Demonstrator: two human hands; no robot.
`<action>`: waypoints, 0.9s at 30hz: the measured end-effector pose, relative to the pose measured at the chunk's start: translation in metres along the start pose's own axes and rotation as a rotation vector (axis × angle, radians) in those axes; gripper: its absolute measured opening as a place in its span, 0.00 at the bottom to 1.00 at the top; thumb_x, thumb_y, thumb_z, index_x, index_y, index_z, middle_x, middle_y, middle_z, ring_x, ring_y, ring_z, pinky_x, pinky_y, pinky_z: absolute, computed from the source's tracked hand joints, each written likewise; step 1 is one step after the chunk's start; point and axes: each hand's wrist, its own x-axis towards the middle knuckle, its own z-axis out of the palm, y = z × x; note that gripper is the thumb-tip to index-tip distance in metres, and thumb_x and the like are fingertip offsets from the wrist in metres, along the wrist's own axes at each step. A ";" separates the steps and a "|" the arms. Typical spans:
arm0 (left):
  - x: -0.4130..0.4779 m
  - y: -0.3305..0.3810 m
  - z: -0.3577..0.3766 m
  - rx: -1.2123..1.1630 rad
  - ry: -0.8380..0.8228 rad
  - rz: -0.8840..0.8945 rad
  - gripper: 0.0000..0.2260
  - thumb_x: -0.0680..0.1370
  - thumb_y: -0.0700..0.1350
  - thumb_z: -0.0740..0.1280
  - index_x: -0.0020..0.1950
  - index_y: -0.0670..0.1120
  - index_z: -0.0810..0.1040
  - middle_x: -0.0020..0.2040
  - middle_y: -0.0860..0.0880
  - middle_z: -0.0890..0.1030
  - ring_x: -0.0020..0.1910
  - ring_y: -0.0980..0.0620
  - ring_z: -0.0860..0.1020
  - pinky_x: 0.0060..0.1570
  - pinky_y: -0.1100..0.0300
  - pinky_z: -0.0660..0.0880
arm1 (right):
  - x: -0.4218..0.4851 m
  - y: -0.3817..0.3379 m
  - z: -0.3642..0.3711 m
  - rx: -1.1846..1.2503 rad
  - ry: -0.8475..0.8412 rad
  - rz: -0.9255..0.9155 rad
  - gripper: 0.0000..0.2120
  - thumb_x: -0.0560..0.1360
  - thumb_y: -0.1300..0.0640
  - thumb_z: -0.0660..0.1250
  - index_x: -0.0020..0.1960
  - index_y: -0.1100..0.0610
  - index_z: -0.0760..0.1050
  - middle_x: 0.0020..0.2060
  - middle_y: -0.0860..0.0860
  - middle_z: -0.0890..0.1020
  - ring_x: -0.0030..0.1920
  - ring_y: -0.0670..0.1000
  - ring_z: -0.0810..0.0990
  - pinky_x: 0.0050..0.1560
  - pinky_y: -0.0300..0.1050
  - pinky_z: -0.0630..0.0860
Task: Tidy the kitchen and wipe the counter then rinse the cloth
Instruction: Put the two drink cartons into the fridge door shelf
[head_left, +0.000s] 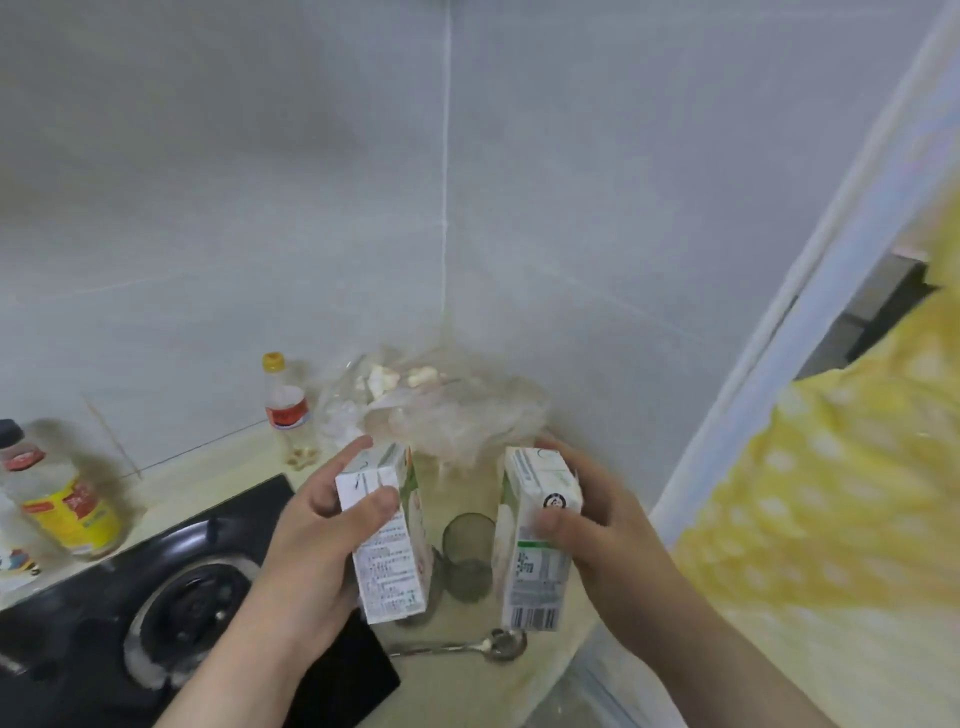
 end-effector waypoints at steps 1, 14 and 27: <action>-0.004 -0.001 0.020 -0.004 -0.004 -0.008 0.39 0.54 0.50 0.83 0.63 0.45 0.77 0.56 0.36 0.82 0.50 0.39 0.83 0.50 0.42 0.80 | -0.011 -0.007 -0.014 0.025 0.027 -0.034 0.34 0.58 0.51 0.75 0.65 0.48 0.76 0.55 0.49 0.84 0.57 0.53 0.82 0.49 0.43 0.79; -0.087 -0.073 0.248 -0.049 -0.364 -0.166 0.42 0.52 0.63 0.81 0.61 0.45 0.77 0.56 0.41 0.83 0.52 0.44 0.84 0.40 0.52 0.82 | -0.203 -0.029 -0.193 0.231 0.434 -0.204 0.36 0.57 0.53 0.75 0.65 0.53 0.75 0.55 0.56 0.84 0.53 0.57 0.82 0.54 0.55 0.77; -0.162 -0.174 0.450 0.128 -0.999 -0.308 0.45 0.43 0.62 0.83 0.59 0.49 0.81 0.53 0.40 0.84 0.48 0.38 0.84 0.38 0.43 0.82 | -0.399 -0.029 -0.320 0.167 0.943 -0.325 0.31 0.57 0.52 0.80 0.60 0.52 0.81 0.52 0.57 0.84 0.51 0.57 0.81 0.55 0.54 0.76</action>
